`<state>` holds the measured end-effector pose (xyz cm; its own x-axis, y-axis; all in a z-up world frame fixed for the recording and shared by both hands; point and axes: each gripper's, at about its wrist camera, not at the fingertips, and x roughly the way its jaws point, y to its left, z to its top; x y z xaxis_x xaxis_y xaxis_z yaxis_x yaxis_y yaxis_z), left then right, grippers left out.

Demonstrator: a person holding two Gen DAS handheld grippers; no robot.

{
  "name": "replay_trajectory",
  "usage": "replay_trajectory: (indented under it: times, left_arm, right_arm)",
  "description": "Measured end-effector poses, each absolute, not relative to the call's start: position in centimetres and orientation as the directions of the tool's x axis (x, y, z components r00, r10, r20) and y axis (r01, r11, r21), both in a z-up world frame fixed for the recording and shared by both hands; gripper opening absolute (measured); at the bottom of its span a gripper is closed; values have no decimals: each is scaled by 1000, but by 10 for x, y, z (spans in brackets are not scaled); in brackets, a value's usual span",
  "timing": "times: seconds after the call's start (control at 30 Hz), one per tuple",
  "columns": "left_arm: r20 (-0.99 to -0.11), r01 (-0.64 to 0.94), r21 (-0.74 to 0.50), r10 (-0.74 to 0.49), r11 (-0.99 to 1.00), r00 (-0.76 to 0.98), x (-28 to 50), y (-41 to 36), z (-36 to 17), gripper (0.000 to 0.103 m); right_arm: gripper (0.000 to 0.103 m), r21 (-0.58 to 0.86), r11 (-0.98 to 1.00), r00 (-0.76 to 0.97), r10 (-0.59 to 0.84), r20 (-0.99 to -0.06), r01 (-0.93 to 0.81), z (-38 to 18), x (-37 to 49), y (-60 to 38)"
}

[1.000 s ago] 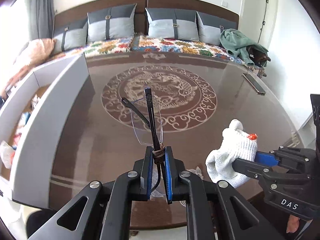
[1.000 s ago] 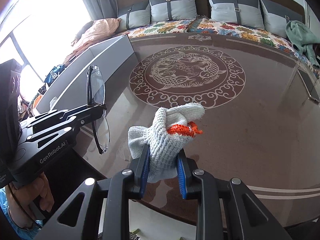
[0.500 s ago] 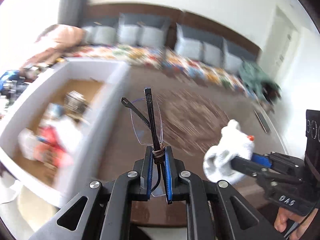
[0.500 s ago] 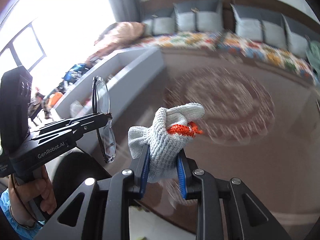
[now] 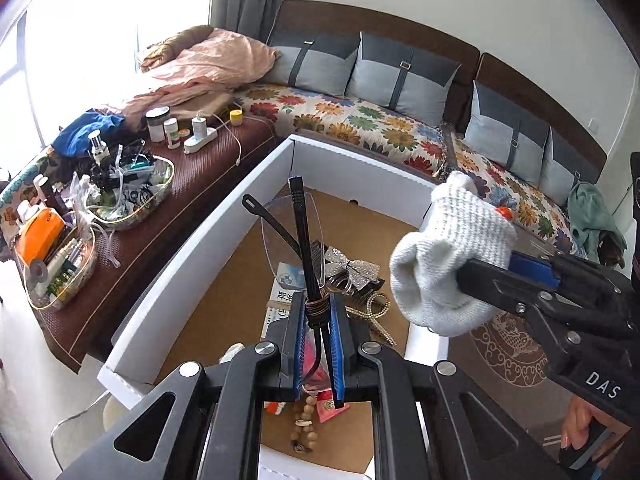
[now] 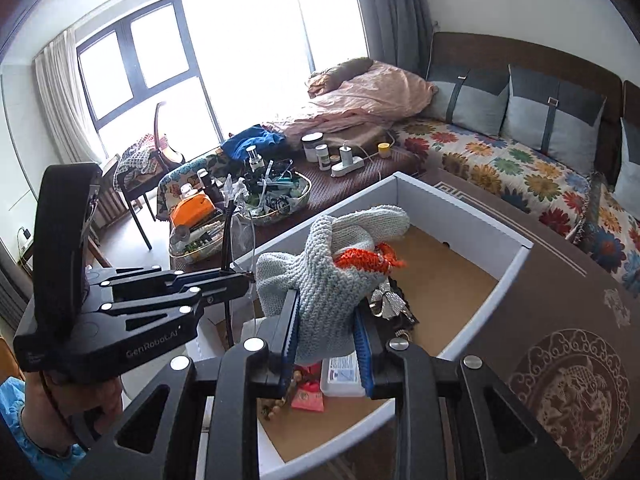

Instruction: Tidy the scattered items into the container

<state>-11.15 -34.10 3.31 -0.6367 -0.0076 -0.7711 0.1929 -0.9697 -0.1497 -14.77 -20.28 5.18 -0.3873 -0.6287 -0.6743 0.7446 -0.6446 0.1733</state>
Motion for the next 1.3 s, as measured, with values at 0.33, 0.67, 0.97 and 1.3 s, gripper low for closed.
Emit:
replay_trajectory:
  times: [0.33, 0.67, 0.97, 1.3]
  left_arm:
    - [-874, 180, -180, 74, -967, -479, -157, -355, -52, 17]
    - [-872, 288, -101, -55, -952, -487, -139, -372, -23, 98]
    - [-839, 315, -127, -68, -941, -540, -79, -333, 22, 99]
    - [-847, 415, -168, -85, -894, -525, 63, -261, 39, 99]
  right_arm:
    - [32, 199, -685, -225, -477, -849, 701, -52, -204, -249]
    - [51, 219, -729, -264, -485, -834, 649, -25, -204, -237]
    - [51, 172, -791, -352, -441, -826, 587, 19, -161, -188]
    - [51, 263, -852, -275, -413, -868, 452, -16, -29, -74]
